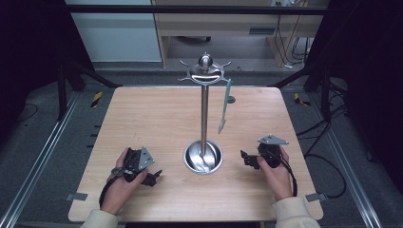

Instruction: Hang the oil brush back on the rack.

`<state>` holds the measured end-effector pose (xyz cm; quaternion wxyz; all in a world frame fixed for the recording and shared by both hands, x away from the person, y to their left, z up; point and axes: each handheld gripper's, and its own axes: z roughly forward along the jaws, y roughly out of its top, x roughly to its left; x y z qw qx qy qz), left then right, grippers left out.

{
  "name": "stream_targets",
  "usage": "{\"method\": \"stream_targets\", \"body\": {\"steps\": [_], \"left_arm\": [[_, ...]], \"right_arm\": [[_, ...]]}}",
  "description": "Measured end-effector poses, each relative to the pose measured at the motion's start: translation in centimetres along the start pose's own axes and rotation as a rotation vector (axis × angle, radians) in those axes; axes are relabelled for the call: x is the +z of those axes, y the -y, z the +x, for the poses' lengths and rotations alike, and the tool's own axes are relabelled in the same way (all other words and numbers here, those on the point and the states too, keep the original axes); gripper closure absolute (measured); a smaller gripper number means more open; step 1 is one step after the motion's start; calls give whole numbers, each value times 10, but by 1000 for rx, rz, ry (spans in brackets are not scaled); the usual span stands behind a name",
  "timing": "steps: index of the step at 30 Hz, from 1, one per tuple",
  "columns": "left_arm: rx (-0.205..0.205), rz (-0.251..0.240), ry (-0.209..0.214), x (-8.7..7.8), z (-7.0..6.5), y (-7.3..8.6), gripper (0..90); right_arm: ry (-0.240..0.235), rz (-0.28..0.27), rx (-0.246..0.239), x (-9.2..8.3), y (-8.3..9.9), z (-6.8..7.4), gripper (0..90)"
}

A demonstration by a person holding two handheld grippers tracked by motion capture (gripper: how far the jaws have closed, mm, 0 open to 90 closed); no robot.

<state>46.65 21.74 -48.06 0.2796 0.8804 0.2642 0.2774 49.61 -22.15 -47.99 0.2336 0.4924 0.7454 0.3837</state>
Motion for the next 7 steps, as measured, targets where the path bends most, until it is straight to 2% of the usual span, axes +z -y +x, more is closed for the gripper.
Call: {"method": "stream_targets", "body": {"steps": [2, 7], "left_arm": [[3, 0, -2, 0, 0, 0, 33], [5, 2, 1, 0, 0, 0, 33]], "right_arm": [[20, 14, -13, 1, 2, 1, 99], [12, -3, -3, -3, 4, 5, 98]]}}
